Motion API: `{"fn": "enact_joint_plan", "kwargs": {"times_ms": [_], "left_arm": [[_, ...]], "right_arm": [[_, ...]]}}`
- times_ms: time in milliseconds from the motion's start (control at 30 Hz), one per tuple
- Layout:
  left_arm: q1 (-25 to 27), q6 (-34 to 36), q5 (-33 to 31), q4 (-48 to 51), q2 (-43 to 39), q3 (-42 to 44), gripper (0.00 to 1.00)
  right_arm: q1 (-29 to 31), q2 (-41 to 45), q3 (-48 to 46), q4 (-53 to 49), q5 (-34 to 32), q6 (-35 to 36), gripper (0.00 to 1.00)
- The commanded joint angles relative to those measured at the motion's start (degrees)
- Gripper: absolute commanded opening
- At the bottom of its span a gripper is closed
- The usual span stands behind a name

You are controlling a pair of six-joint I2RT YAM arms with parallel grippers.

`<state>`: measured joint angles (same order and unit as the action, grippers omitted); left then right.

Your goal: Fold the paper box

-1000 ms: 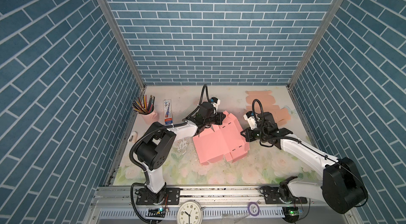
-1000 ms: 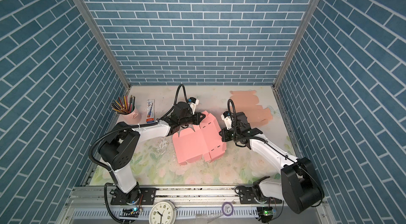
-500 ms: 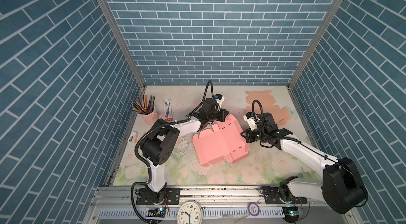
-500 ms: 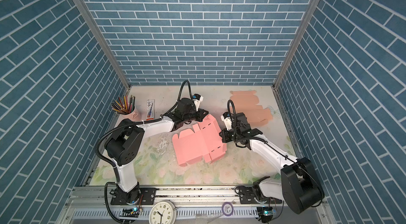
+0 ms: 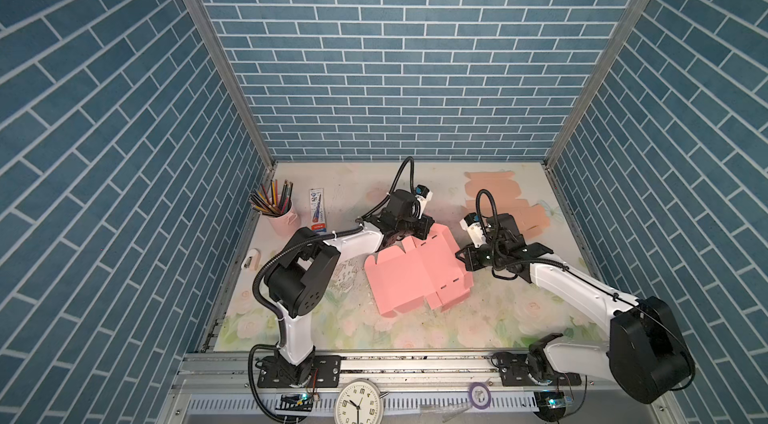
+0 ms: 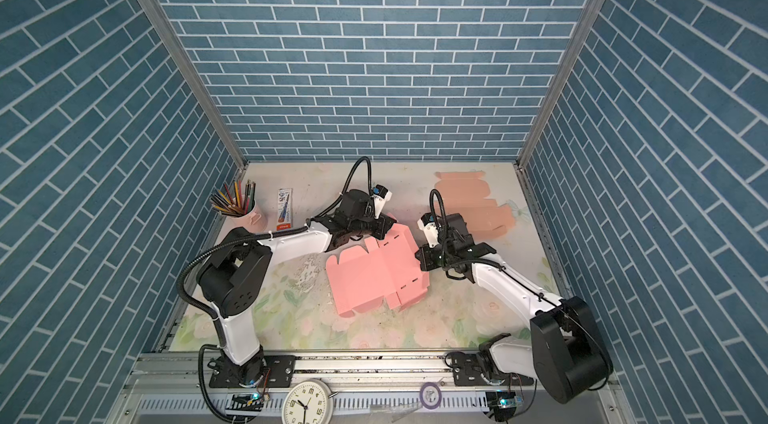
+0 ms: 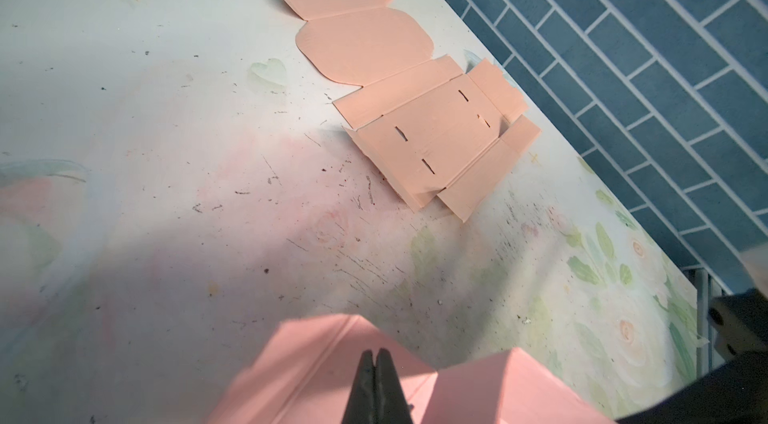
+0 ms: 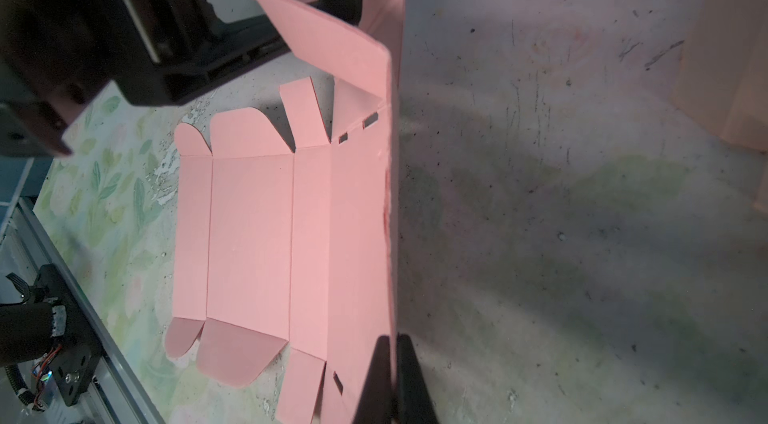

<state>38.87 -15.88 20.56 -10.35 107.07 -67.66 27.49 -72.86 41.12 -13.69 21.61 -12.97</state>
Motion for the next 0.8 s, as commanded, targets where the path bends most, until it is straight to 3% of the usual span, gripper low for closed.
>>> {"fn": "enact_joint_plan", "kwargs": {"times_ms": [0,467,767], "left_arm": [[1.39,3.05,-0.91,2.27,-2.44,1.0,0.0],[3.71,2.67,-0.65,1.8,-7.0,7.47,0.0],[-1.62,-1.16,-2.09,-1.03,-13.38,17.79,0.0]], "right_arm": [[0.38,-0.09,1.85,-1.12,-0.06,2.84,0.0],[2.8,0.5,1.94,-2.63,-4.1,4.08,0.0],[6.32,-0.03,3.16,-5.83,-7.01,6.98,0.0]]}}
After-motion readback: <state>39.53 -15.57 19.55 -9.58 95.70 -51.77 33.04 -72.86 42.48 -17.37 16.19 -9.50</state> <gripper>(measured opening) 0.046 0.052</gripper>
